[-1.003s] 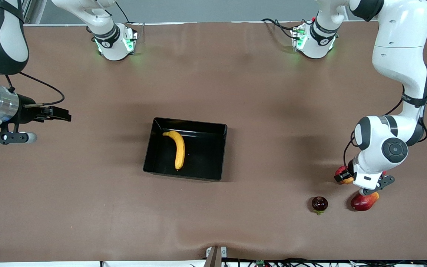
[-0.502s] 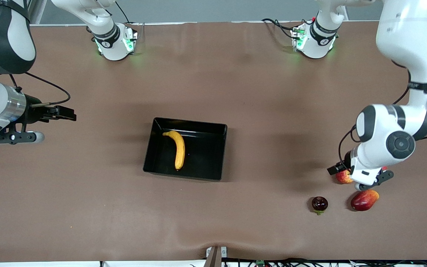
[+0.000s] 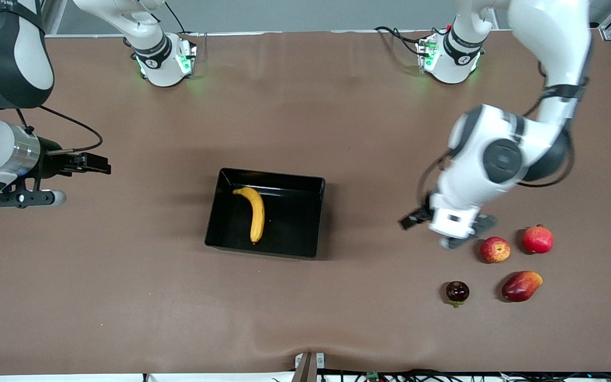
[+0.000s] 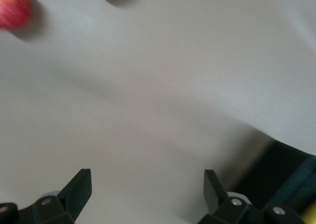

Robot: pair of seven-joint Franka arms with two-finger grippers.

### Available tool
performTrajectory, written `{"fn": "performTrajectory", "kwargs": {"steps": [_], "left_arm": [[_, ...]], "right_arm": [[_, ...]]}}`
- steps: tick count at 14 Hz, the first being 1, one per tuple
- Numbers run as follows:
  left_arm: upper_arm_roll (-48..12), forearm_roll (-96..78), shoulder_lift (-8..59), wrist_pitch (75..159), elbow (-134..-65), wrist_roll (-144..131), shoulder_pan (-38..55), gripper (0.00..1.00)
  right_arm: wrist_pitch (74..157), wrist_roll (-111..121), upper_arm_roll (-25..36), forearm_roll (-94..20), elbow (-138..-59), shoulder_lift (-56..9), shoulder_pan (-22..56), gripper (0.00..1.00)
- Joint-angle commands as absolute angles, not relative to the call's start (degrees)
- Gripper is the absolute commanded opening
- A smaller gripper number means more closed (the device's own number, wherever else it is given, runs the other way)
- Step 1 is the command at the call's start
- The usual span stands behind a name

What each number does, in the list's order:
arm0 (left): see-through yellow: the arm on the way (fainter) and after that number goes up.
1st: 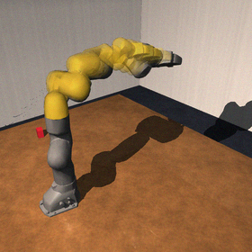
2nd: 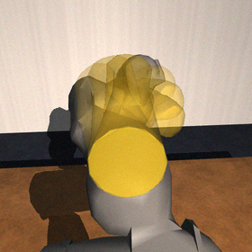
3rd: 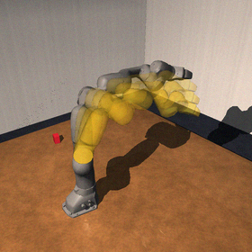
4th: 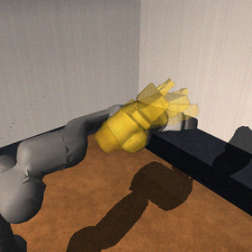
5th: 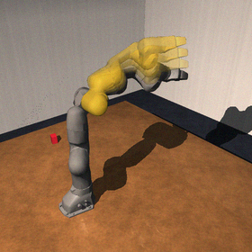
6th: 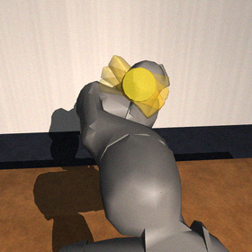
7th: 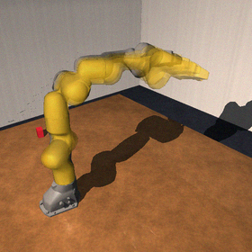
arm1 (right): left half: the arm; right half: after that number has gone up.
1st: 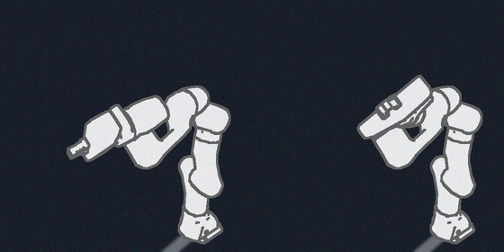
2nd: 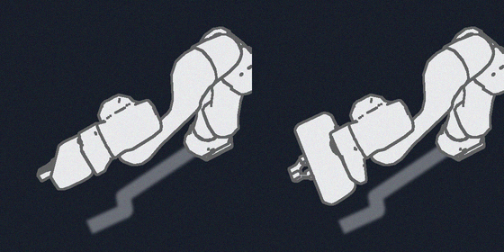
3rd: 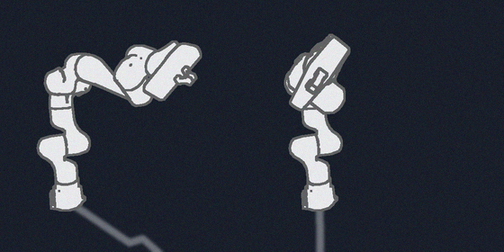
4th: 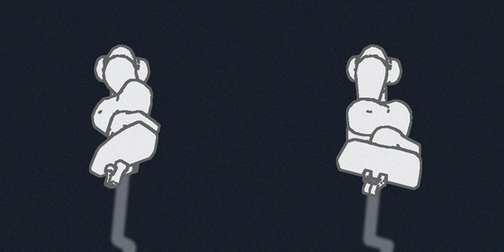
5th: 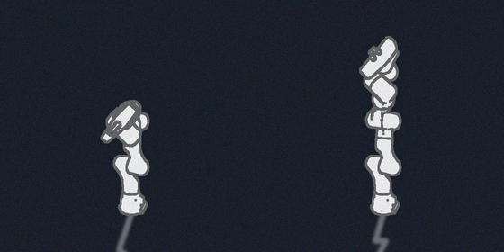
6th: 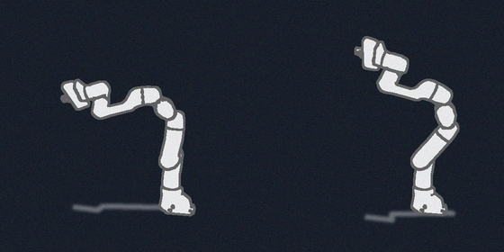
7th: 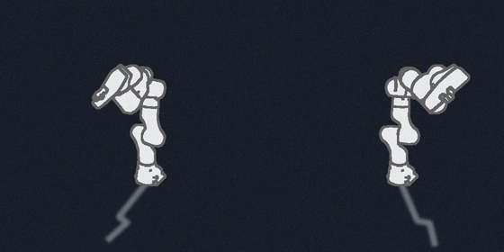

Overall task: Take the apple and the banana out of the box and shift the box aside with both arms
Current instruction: 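Move the left gripper back over the tray to the banana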

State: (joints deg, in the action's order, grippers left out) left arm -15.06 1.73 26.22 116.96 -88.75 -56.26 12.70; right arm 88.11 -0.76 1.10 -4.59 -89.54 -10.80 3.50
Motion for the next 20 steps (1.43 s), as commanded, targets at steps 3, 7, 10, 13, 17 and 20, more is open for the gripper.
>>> {"fn": "performTrajectory", "kwargs": {"steps": [3, 7, 10, 13, 17, 20], "left_arm": [[-14.3, 1.2, 36.8, 115.4, -73.4, -65.7, 23.8, 1.0], [-14.2, 1.2, 40.9, 121.9, -68.6, -69.7, 30.4, 1.0], [-11.2, 1.3, 44.4, 131.2, -68.5, -73.6, 36.6, 1.0], [-7.9, 1.2, 48.6, 135.5, -66.3, -75.2, 41.1, 1.0], [-7.7, 1.2, 55.3, 141.8, -62.2, -75.0, 43.1, 1.0], [-5.5, 1.2, 60.2, 144.0, -58.8, -73.6, 45.4, 1.0]], "right_arm": [[87.7, -1.3, 1.0, -5.2, -88.4, -11.7, 3.3, 1.0], [88.2, -1.0, 1.1, -5.1, -88.9, -12.6, 3.3, 1.0], [88.0, -1.0, 1.1, -5.0, -89.0, -12.7, 2.9, 1.0], [87.8, -1.0, 1.2, -4.9, -89.1, -12.7, 2.6, 1.0], [88.1, -0.9, 1.2, -5.0, -89.2, -13.1, 1.7, 1.0], [88.1, -1.0, 1.2, -5.0, -89.7, -13.2, 2.2, 1.0]]}}
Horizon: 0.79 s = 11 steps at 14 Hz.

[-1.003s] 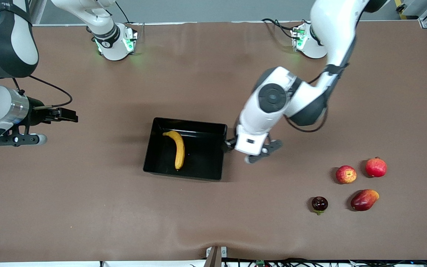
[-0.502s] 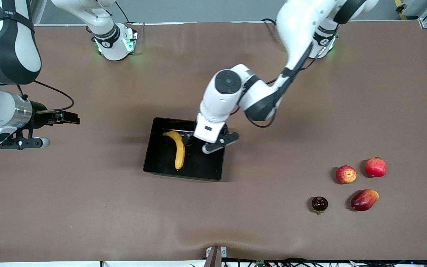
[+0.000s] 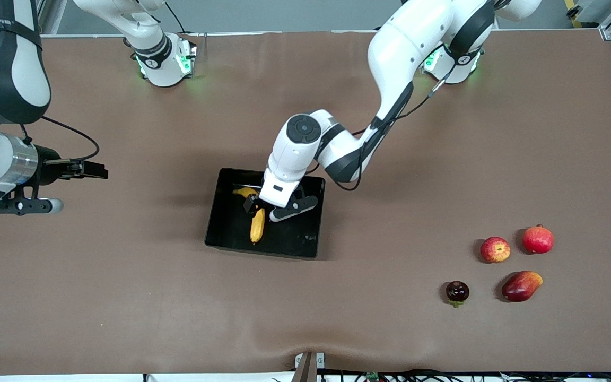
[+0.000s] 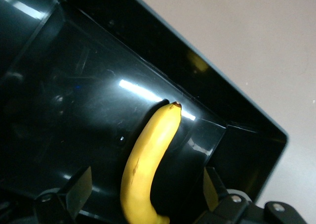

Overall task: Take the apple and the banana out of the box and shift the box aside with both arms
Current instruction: 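Grasp the yellow banana with the left gripper while the right gripper approaches the tray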

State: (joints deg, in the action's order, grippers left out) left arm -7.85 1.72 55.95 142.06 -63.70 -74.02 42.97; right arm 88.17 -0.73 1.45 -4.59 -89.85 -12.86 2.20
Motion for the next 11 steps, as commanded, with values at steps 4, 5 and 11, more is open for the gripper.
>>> {"fn": "performTrajectory", "kwargs": {"steps": [4, 5, 11], "left_arm": [[-5.7, 1.1, 62.3, 144.3, -58.8, -67.3, 46.1, 1.0], [-5.8, 1.1, 62.6, 144.6, -58.8, -66.5, 46.1, 1.0], [-6.2, 1.1, 65.2, 149.4, -58.8, -65.4, 47.0, 1.0]], "right_arm": [[88.2, -0.8, 1.2, -5.0, -89.7, -14.9, 2.2, 1.0], [88.6, -0.8, 1.2, -5.0, -89.7, -15.0, 2.2, 1.0], [91.3, -0.6, 1.2, -5.1, -89.7, -17.0, 2.3, 1.0]]}}
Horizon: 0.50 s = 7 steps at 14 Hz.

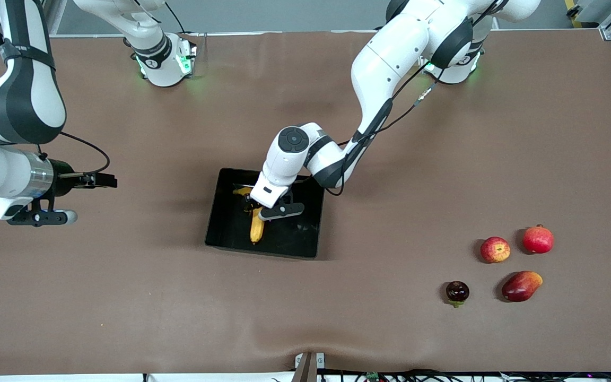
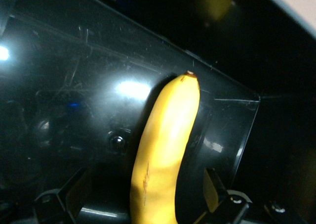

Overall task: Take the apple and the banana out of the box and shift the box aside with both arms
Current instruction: 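Grasp the yellow banana with the left gripper while the right gripper approaches the tray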

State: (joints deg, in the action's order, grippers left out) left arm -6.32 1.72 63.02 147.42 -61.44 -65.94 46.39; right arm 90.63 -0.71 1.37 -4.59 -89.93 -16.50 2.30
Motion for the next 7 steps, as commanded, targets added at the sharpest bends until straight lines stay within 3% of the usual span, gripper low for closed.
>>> {"fn": "performTrajectory", "kwargs": {"steps": [1, 6, 7], "left_arm": [[-6.2, 1.1, 65.6, 150.1, -58.8, -65.6, 47.2, 1.0], [-6.1, 1.1, 66.7, 152.6, -58.6, -66.1, 47.8, 0.99], [-6.1, 1.1, 66.8, 152.7, -58.6, -67.0, 47.9, 0.88]], "right_arm": [[91.8, 0.1, 1.2, -5.1, -89.6, -17.4, 2.4, 1.0], [96.8, 0.3, 1.2, -5.2, -89.6, -18.7, 3.2, 1.0], [97.4, 0.3, 1.2, -5.2, -89.6, -19.0, 3.2, 1.0]]}}
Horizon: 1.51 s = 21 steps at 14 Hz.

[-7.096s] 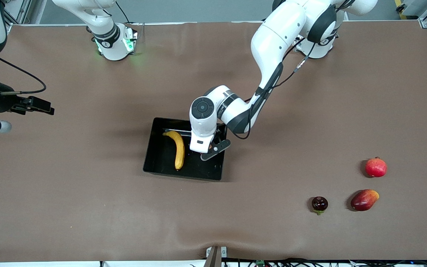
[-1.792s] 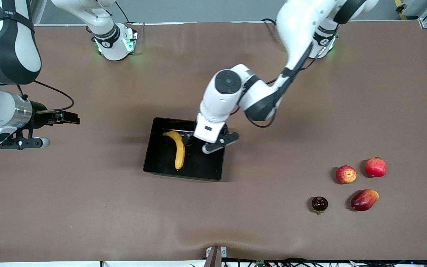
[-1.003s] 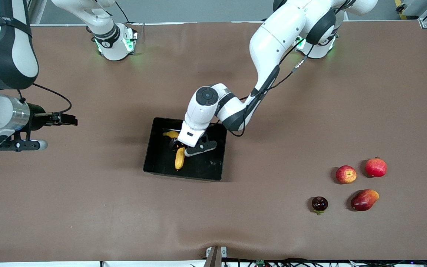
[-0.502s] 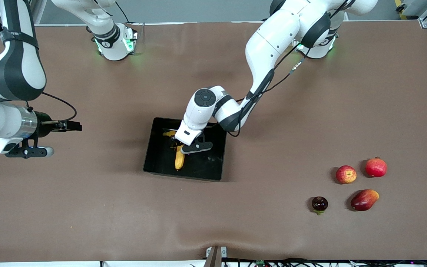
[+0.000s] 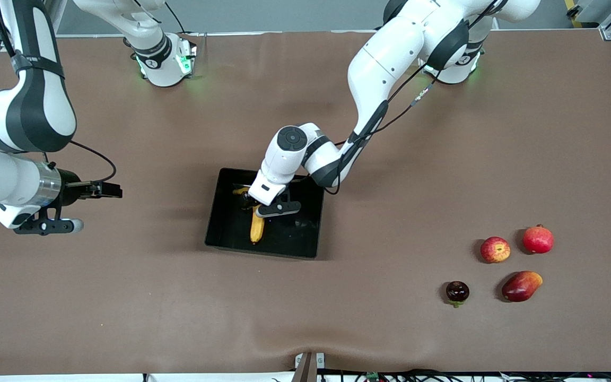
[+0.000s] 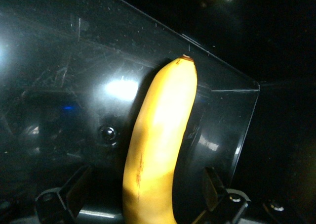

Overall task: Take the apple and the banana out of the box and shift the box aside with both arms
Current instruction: 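Grasp the yellow banana with the left gripper while the right gripper approaches the tray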

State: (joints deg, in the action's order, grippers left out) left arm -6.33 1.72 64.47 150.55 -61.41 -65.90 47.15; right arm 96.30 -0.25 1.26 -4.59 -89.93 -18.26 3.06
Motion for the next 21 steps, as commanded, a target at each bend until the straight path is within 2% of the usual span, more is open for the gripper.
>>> {"fn": "performTrajectory", "kwargs": {"steps": [1, 3, 5, 6, 7, 8, 9, 14, 21], "left_arm": [[-6.2, 1.1, 67.3, 153.3, -58.5, -68.2, 48.0, 0.79], [-6.1, 1.1, 68.0, 154.8, -58.3, -69.1, 48.3, 0.66], [-6.1, 1.1, 68.1, 155.0, -58.3, -69.9, 48.3, 0.33], [-5.9, 1.1, 68.1, 155.0, -58.3, -70.1, 48.3, 0.21], [-5.8, 1.1, 68.1, 155.0, -58.3, -70.1, 48.3, 0.16], [-5.7, 1.1, 68.1, 155.0, -58.3, -70.0, 48.3, 0.05], [-5.5, 1.1, 67.9, 155.0, -58.3, -69.9, 48.3, 0.0], [-4.7, 1.3, 64.1, 152.3, -58.6, -68.9, 48.1, 0.0], [-4.5, 1.9, 50.1, 132.5, -59.1, -67.6, 44.8, 0.0]], "right_arm": [[97.6, 0.3, 1.2, -5.3, -89.6, -19.6, 3.2, 1.0], [98.2, 0.3, 1.1, -5.4, -89.5, -20.5, 3.1, 1.0], [101.8, 0.3, 1.1, -6.2, -89.6, -20.7, 3.3, 1.0], [103.3, 0.4, 1.1, -6.5, -89.5, -21.4, 3.5, 1.0], [103.8, 0.4, 1.1, -6.5, -89.6, -22.0, 3.5, 1.0], [103.9, 1.0, 1.1, -6.6, -89.6, -22.4, 3.6, 1.0], [103.9, 1.4, 1.1, -6.6, -89.6, -22.6, 3.7, 1.0], [106.0, 1.3, 1.1, -8.1, -89.7, -24.3, 3.7, 1.0], [105.6, 1.3, 1.1, -10.3, -89.7, -24.1, 3.8, 1.0]]}}
